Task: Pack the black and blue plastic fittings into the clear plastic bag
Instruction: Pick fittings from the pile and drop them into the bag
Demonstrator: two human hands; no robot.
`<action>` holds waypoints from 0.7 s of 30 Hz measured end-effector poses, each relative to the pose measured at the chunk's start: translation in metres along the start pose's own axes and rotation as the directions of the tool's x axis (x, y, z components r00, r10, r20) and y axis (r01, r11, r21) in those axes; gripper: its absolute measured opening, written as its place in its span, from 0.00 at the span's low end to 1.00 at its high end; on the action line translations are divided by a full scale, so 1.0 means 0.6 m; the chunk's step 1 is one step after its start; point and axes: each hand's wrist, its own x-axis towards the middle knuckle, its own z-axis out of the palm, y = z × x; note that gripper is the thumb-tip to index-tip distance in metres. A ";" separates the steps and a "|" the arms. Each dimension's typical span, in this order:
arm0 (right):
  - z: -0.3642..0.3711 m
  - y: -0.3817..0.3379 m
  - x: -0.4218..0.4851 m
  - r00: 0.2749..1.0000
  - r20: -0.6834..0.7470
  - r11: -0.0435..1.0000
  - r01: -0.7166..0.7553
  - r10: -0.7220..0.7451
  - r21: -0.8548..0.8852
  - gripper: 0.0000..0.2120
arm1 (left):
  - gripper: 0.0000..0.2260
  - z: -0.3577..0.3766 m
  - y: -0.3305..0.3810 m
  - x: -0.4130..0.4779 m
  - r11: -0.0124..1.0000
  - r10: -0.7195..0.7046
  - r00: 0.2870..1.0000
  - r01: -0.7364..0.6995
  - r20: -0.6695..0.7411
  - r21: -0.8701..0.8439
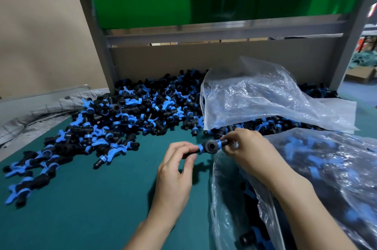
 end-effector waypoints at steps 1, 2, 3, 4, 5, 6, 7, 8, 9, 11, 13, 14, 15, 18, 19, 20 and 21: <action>0.000 0.000 0.000 1.000 -0.002 1.000 0.000 0.000 0.002 0.08 | 0.08 0.000 0.000 0.000 1.000 -0.007 1.000 0.007 0.003 -0.001; 0.000 0.000 -0.001 1.000 -0.005 1.000 -0.002 0.002 0.005 0.08 | 0.08 0.000 0.001 0.001 1.000 -0.015 1.000 0.015 0.006 -0.002; -0.001 -0.001 -0.001 1.000 -0.007 1.000 -0.004 0.004 0.008 0.08 | 0.09 0.001 0.001 0.001 1.000 -0.019 1.000 0.019 0.004 -0.001; -0.001 -0.001 -0.002 1.000 -0.008 1.000 -0.007 0.007 0.011 0.08 | 0.09 0.000 0.002 0.001 1.000 -0.020 1.000 0.020 0.002 -0.001; -0.001 -0.002 -0.001 1.000 -0.009 1.000 -0.010 0.010 0.016 0.09 | 0.09 0.000 0.002 0.001 1.000 -0.022 1.000 0.022 0.001 0.001; -0.001 -0.002 -0.001 1.000 -0.012 1.000 -0.011 0.011 0.025 0.09 | 0.09 -0.001 0.002 0.001 1.000 -0.027 1.000 0.027 0.001 0.005; -0.002 -0.003 -0.001 1.000 -0.016 0.999 -0.012 0.012 0.035 0.09 | 0.09 -0.001 0.002 0.001 0.999 -0.034 0.999 0.034 0.003 0.009; -0.002 -0.004 -0.001 1.000 -0.019 0.999 -0.012 0.013 0.045 0.10 | 0.10 -0.001 0.001 0.001 0.999 -0.046 0.999 0.046 0.005 0.014; -0.004 -0.004 -0.001 1.000 -0.020 0.998 -0.011 0.012 0.058 0.10 | 0.09 -0.001 0.001 0.001 0.998 -0.069 0.998 0.069 0.002 0.013; -0.008 -0.005 -0.001 0.999 -0.034 0.995 -0.007 0.011 0.101 0.10 | 0.07 0.000 0.003 0.002 0.986 -0.164 0.986 0.163 -0.021 -0.040; -0.015 -0.008 -0.001 0.996 -0.092 0.980 -0.004 0.023 0.199 0.11 | 0.06 -0.005 0.009 0.003 0.948 -0.286 0.957 0.275 -0.047 -0.160; -0.020 -0.010 0.000 0.990 -0.134 0.966 0.002 0.034 0.258 0.11 | 0.05 -0.010 0.014 0.002 0.926 -0.330 0.942 0.311 -0.056 -0.216; -0.025 -0.013 0.001 0.983 -0.176 0.951 0.012 0.044 0.309 0.11 | 0.05 -0.016 0.020 0.000 0.905 -0.359 0.932 0.334 -0.050 -0.265; -0.040 -0.024 0.003 0.959 -0.273 0.910 0.051 0.070 0.412 0.11 | 0.07 -0.027 0.040 -0.022 0.868 -0.387 0.920 0.385 0.057 -0.315; -0.044 -0.028 0.002 0.954 -0.290 0.898 0.061 0.076 0.436 0.11 | 0.07 -0.025 0.048 -0.030 0.865 -0.384 0.917 0.398 0.108 -0.305; -0.047 -0.032 0.002 0.951 -0.298 0.891 0.070 0.076 0.449 0.11 | 0.08 -0.017 0.055 -0.035 0.848 -0.388 0.907 0.421 0.162 -0.322; -0.050 -0.035 0.001 0.951 -0.299 0.886 0.077 0.071 0.456 0.11 | 0.08 -0.005 0.064 -0.038 0.840 -0.387 0.902 0.430 0.191 -0.331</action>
